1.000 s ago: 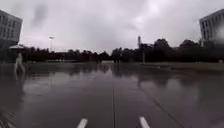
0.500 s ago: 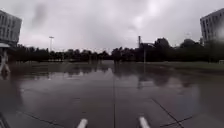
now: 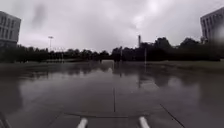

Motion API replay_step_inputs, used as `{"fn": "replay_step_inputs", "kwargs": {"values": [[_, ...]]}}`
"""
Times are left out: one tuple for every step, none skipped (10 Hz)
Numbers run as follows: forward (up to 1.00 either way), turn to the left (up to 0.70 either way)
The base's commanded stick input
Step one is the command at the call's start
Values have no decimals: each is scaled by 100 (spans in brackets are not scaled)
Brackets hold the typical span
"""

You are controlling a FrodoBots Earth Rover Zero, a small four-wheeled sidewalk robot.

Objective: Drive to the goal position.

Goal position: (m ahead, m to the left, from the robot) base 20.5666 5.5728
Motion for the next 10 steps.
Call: {"fn": "replay_step_inputs", "kwargs": {"values": [[100,0],[100,0],[100,0],[100,0],[100,0],[100,0],[100,0],[100,0],[100,0],[100,0]]}}
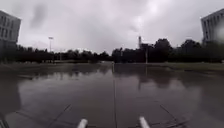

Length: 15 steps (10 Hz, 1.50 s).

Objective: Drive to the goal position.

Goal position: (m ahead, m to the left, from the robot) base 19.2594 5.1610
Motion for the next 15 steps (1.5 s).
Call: {"fn": "replay_step_inputs", "kwargs": {"values": [[100,0],[100,0],[100,0],[100,0],[100,0],[100,0],[100,0],[100,0],[100,0],[100,0],[100,0],[100,0],[100,0],[100,0],[100,0]]}}
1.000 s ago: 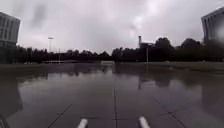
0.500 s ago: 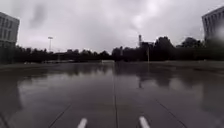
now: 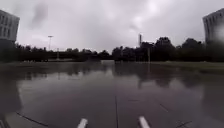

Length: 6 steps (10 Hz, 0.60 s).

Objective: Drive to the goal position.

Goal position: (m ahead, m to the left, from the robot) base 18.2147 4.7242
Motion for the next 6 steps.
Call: {"fn": "replay_step_inputs", "kwargs": {"values": [[100,0],[100,0],[100,0],[100,0],[100,0],[100,0]]}}
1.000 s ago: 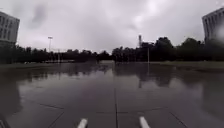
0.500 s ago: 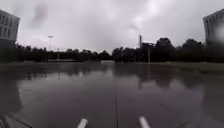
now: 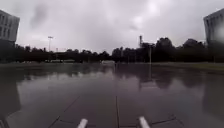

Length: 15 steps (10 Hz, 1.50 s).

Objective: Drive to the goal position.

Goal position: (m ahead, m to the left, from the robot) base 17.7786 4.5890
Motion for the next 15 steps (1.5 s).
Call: {"fn": "replay_step_inputs", "kwargs": {"values": [[100,0],[100,-12],[100,-27],[100,-9],[100,0],[100,0],[100,0],[100,0],[100,0],[100,0],[100,0],[100,0],[100,0],[100,0],[100,0]]}}
